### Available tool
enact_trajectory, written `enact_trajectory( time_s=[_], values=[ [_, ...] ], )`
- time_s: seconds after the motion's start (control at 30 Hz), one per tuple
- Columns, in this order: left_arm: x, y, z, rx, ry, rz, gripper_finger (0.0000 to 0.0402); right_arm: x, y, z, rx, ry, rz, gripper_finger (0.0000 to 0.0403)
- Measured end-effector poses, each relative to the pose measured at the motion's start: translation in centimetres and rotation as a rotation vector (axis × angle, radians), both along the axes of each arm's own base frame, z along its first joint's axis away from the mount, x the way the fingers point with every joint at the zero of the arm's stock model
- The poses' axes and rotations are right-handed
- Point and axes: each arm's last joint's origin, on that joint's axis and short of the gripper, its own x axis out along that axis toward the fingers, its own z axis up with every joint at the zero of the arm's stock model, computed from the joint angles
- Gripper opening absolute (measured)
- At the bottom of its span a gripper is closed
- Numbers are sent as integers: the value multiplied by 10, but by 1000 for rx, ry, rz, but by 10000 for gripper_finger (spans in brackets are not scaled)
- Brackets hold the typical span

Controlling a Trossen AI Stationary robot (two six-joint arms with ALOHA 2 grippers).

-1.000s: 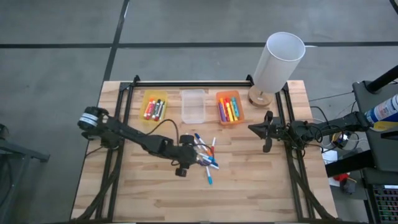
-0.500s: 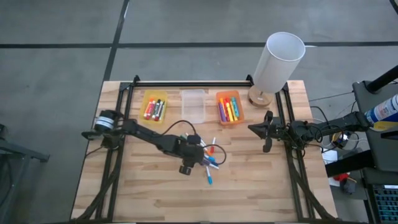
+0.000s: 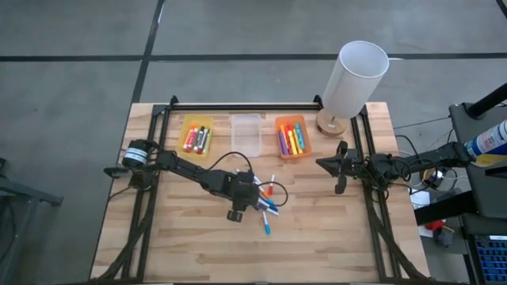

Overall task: Pick & Place Markers
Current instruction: Put the left small purple highlighter pen into the transparent bin

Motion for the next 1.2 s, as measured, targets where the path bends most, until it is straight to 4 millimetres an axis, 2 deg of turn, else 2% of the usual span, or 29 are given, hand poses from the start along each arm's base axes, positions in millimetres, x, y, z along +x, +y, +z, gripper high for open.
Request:
enact_trajectory(
  time_s=[0.4,0.6,0.7,1.0,1.2],
  values=[
    [-1,0,0,-40,11,39,15,0,0,0,0,0,-1,9],
    [-6,0,7,-38,100,79,26,0,0,0,0,0,0,9],
    [-7,2,18,9,151,103,28,0,0,0,0,0,0,9],
    [-10,20,61,303,106,175,25,0,0,0,0,0,-1,9],
    [-17,47,88,543,15,300,25,0,0,0,0,0,0,9]
  ],
)
